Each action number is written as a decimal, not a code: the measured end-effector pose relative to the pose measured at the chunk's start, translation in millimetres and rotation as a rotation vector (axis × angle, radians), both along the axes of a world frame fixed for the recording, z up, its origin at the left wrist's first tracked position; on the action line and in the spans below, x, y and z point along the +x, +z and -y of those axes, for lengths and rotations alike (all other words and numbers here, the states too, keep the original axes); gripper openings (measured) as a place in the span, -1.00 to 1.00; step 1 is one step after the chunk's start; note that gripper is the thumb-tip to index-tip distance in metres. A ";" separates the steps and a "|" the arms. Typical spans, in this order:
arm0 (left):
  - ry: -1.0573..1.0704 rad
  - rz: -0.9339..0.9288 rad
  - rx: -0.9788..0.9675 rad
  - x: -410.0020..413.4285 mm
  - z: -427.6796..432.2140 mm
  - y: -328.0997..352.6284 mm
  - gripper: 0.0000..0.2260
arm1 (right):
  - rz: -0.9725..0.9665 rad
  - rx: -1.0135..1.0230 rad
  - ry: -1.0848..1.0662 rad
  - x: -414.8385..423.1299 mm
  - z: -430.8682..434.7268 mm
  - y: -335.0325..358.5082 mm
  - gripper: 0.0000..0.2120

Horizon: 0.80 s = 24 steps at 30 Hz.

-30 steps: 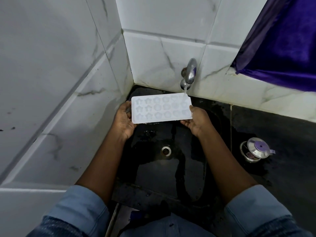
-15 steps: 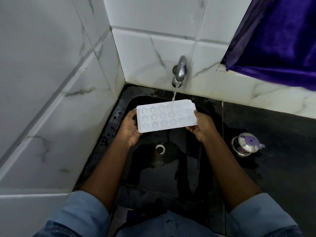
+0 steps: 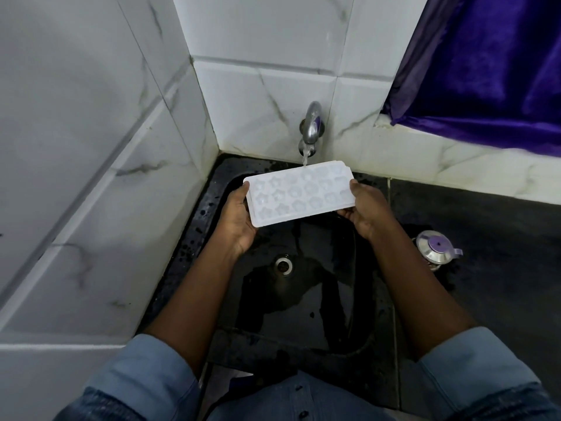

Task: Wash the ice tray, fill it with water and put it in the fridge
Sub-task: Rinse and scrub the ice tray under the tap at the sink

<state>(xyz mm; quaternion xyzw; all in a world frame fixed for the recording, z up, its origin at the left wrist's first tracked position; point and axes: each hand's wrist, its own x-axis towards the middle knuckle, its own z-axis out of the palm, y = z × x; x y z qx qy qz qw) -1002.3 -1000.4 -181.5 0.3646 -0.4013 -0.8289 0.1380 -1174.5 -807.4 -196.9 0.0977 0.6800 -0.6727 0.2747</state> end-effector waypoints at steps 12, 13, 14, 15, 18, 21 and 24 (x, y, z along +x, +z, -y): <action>-0.069 -0.027 0.174 37.4 -23.8 -7.2 -0.30 | -0.107 0.118 0.082 33.9 -3.8 -4.6 -0.73; -0.073 -0.025 0.174 40.0 -27.2 -9.6 -0.27 | -0.148 0.160 0.097 37.6 -5.3 -5.6 -0.73; -0.065 -0.022 0.172 42.3 -31.0 -12.0 -0.25 | -0.216 0.218 0.112 41.8 -7.1 -6.9 -0.72; -0.046 -0.018 0.174 44.6 -35.3 -14.0 -0.24 | -0.321 0.305 0.134 46.1 -9.2 -8.2 -0.72; 0.022 -0.005 0.177 51.8 -46.3 -18.8 -0.24 | -0.725 0.650 0.269 58.0 -14.0 -11.6 -0.65; 0.074 0.012 0.152 58.2 -49.9 -24.5 -0.29 | -0.962 0.977 0.455 73.3 -10.8 -13.0 -0.44; 0.104 0.028 0.149 62.7 -50.6 -26.8 -0.29 | -1.026 1.054 0.650 91.5 -0.4 -13.8 -0.26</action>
